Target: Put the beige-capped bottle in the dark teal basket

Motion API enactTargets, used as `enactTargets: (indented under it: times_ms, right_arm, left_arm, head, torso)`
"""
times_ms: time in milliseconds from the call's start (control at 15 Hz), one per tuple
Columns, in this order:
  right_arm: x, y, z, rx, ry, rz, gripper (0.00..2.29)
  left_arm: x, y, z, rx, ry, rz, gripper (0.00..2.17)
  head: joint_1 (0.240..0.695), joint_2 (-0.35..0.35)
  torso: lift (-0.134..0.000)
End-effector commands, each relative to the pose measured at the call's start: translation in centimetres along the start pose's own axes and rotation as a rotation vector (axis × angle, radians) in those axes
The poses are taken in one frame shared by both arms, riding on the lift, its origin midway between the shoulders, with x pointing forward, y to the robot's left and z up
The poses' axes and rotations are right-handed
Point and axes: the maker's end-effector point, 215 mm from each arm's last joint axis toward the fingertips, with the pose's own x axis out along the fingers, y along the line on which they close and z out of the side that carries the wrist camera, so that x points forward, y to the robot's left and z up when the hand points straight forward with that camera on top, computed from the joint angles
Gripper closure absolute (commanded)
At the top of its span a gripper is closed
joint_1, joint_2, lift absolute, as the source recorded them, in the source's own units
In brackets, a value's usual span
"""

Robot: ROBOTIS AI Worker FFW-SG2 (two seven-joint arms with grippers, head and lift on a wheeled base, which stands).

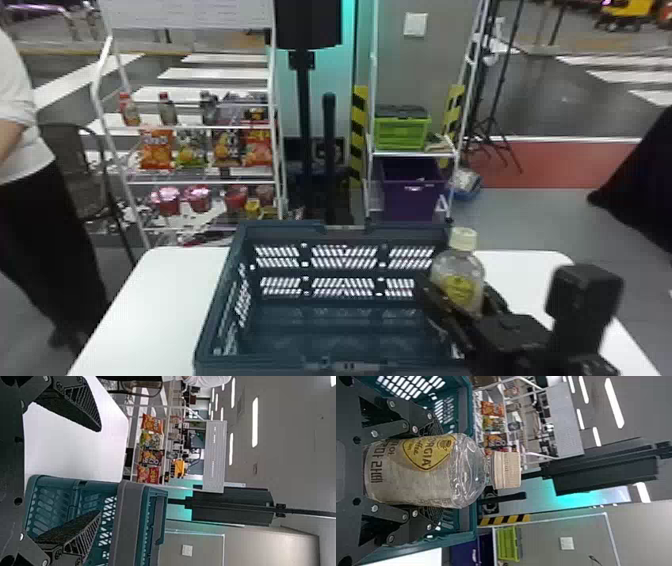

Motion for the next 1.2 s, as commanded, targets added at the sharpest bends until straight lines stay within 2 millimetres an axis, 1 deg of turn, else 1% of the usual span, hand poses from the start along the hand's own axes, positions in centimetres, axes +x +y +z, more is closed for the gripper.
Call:
enactTargets:
  times_ms: [0, 133, 200, 267, 400, 467, 533, 600, 667, 800, 867, 1067, 1133]
  right_arm:
    - [2.0, 1.0, -0.6, -0.017, 0.095, 0.017, 2.13]
    - [3.4, 1.6, -1.7, -0.033, 0.194, 0.020, 2.13]
    - [3.9, 2.4, -2.2, -0.049, 0.249, 0.034, 2.13]
    - [4.2, 2.8, -3.4, -0.059, 0.317, 0.033, 2.13]
    - [4.8, 4.0, -4.8, -0.079, 0.413, 0.052, 2.12]
    - [5.0, 4.0, -5.2, -0.088, 0.448, 0.046, 2.12]
    - [5.9, 4.1, -5.6, -0.095, 0.468, 0.040, 2.12]
    - [6.8, 4.5, -5.5, -0.093, 0.473, 0.046, 2.12]
    - [7.4, 4.6, -5.9, -0.092, 0.489, 0.047, 2.12]
    - [9.1, 3.8, -7.1, -0.096, 0.529, 0.036, 2.12]
    - [9.8, 4.1, -7.7, -0.104, 0.551, 0.043, 2.12]
    - [11.2, 3.6, -9.7, -0.105, 0.605, 0.039, 2.12]
    - [11.8, 3.3, -10.0, -0.101, 0.608, 0.036, 2.12]
  left_arm:
    - [-0.1, 0.0, -0.3, 0.004, 0.006, 0.000, 0.15]
    - [-0.1, -0.1, -0.3, 0.002, 0.006, 0.001, 0.15]
    - [-0.2, -0.1, -0.3, 0.001, 0.006, 0.000, 0.15]
    - [-0.2, -0.2, -0.3, 0.001, 0.006, 0.000, 0.15]
    - [-0.2, -0.1, -0.5, 0.001, 0.009, 0.003, 0.15]
    - [-0.2, -0.2, -0.5, 0.002, 0.009, 0.003, 0.15]
    - [-0.2, -0.2, -0.6, 0.002, 0.010, 0.003, 0.15]
    - [-0.2, -0.1, -0.7, 0.002, 0.011, 0.006, 0.15]
    - [-0.2, -0.1, -0.8, 0.002, 0.013, 0.005, 0.15]
    - [-0.1, -0.1, -0.7, -0.002, 0.011, 0.010, 0.15]
    - [0.0, 0.0, -0.7, -0.001, 0.011, 0.013, 0.15]
    - [0.1, 0.3, -0.8, -0.002, 0.013, 0.020, 0.15]
    - [0.1, 0.4, -0.8, -0.002, 0.012, 0.022, 0.15]
  head:
    - [0.499, 0.000]
    - [0.499, 0.000]
    - [0.499, 0.000]
    - [0.499, 0.000]
    - [0.499, 0.000]
    - [0.499, 0.000]
    - [0.499, 0.000]
    - [0.499, 0.000]
    - [0.499, 0.000]
    - [0.499, 0.000]
    - [0.499, 0.000]
    - [0.499, 0.000]
    - [0.499, 0.000]
  torso:
    - [0.000]
    - [0.000]
    - [0.000]
    - [0.000]
    - [0.000]
    - [0.000]
    - [0.000]
    - [0.000]
    - [0.000]
    - [0.000]
    - [0.000]
    - [0.000]
    - [0.000]
